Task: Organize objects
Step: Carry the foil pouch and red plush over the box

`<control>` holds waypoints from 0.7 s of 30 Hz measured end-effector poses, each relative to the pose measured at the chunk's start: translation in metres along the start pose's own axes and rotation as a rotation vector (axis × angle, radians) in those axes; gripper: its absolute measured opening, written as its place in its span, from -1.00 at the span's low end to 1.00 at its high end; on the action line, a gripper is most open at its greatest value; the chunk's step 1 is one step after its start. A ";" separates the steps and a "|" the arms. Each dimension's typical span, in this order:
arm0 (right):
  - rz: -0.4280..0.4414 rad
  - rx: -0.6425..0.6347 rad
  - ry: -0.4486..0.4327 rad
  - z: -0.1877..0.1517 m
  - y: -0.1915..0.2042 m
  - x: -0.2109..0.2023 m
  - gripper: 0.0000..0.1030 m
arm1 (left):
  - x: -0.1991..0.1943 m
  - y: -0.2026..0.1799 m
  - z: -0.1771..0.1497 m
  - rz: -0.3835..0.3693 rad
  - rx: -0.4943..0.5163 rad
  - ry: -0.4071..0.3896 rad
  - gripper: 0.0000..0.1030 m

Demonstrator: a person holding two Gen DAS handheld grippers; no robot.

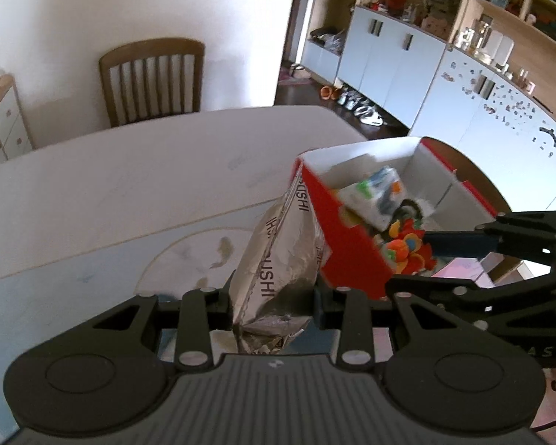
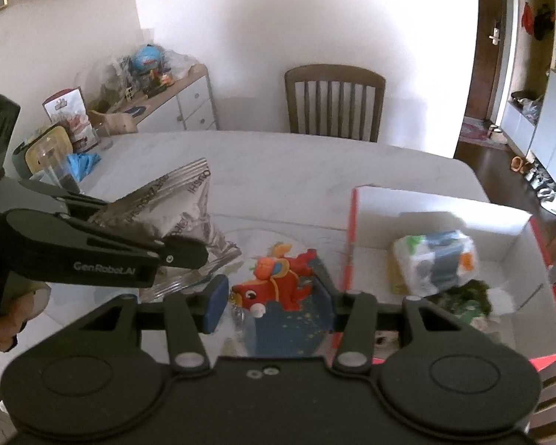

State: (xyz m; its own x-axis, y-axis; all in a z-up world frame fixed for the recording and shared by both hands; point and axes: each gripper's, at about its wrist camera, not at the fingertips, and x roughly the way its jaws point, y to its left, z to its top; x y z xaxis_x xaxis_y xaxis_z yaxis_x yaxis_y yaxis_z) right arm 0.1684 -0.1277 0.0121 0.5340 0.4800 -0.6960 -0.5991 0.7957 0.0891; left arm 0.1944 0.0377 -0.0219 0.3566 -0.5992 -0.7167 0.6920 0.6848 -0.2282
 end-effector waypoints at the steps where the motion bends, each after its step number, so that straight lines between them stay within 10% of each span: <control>1: -0.001 0.002 -0.004 -0.001 -0.005 -0.003 -0.07 | 0.001 -0.007 0.003 -0.003 0.004 -0.004 -0.32; 21: -0.047 0.022 -0.025 -0.021 -0.131 -0.042 -0.07 | 0.064 -0.135 0.038 -0.027 0.092 0.007 -0.32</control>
State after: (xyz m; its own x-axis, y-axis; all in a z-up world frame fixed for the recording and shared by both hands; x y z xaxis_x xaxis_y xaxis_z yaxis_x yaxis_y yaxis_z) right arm 0.2117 -0.2600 0.0151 0.5763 0.4505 -0.6818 -0.5598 0.8255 0.0723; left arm 0.1472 -0.1087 -0.0116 0.3329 -0.6140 -0.7157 0.7563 0.6272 -0.1863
